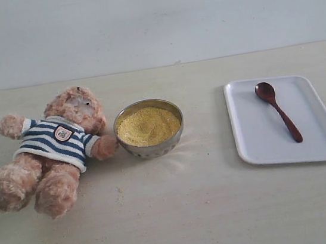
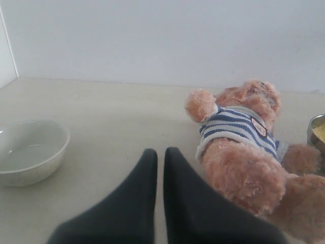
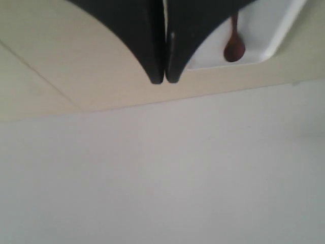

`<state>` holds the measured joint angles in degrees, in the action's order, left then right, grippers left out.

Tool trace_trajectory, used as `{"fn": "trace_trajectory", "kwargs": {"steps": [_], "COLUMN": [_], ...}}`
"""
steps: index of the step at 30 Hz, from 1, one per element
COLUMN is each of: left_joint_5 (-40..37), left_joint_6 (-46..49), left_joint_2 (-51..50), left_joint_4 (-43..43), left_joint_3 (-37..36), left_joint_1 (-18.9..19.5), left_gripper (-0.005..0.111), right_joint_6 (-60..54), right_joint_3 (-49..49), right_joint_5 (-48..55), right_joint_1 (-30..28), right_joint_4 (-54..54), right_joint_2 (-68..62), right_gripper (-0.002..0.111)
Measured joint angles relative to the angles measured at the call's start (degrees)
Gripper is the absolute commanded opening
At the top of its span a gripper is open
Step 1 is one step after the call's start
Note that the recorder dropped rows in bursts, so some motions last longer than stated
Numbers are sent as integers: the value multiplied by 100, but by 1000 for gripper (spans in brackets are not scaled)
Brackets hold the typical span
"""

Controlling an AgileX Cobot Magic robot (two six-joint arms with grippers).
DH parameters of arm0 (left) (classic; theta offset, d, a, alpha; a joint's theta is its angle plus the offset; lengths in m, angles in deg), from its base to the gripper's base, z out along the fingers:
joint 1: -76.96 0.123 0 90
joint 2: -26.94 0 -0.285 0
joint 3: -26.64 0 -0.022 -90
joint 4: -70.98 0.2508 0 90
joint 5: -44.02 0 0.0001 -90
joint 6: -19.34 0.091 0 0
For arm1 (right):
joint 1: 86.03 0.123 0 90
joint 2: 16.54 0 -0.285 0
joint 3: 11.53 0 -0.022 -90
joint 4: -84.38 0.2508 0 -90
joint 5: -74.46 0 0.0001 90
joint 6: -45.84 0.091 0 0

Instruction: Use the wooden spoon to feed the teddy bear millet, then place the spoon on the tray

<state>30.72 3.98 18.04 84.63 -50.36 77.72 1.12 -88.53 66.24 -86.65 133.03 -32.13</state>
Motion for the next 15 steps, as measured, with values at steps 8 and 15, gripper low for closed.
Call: {"fn": "trace_trajectory", "kwargs": {"steps": [8, 15], "left_joint_5": [0, 0], "left_joint_6": [0, 0], "left_joint_2": [0, 0], "left_joint_4": [0, 0], "left_joint_3": [0, 0], "left_joint_1": [0, 0], "left_gripper": [5, 5], "right_joint_6": [-542, 2302], "right_joint_3": [0, -13], "right_joint_5": [109, 768], "right_joint_1": [-70, -668], "right_joint_4": [-79, -3069], "right_joint_2": [319, 737], "right_gripper": [0, 0]}}
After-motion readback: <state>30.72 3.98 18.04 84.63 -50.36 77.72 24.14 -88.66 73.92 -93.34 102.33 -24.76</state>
